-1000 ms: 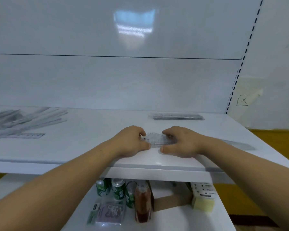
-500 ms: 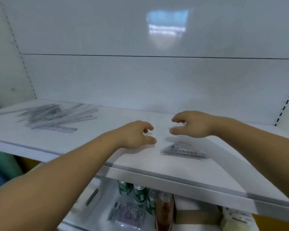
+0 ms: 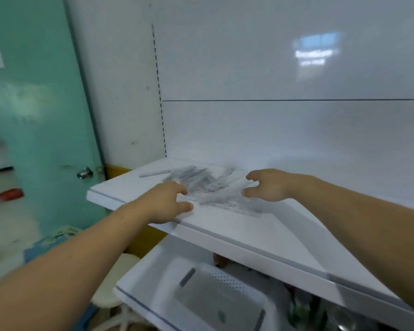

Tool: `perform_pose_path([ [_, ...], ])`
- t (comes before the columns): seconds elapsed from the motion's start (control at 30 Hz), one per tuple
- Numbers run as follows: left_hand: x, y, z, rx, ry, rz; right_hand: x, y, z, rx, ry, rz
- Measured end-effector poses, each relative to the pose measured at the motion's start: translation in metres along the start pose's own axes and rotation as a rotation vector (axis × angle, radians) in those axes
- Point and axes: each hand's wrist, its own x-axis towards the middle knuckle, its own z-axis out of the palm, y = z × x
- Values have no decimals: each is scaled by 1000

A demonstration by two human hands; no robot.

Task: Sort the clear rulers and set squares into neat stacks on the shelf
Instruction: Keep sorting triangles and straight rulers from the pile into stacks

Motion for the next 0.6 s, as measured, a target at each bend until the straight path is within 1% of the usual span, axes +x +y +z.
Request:
perform_pose_path([
  [0.13,13,-78,-22,-22,2,-47,57,-69,9,22,11,-49],
  [0.27,36,-124,-30,-53,15,-69,105,-110,15,-3,-14,-53],
  [0.47,97,-155,-29,-17,8,-42,186,-122,26,11,37,-33],
  [0.57,134,-161,-26,24,2,-22,220,-120,28,-33,-17,-103],
  [0.6,147,-162,-24,41,-6,-16,226,-121,26,-22,-41,-92],
])
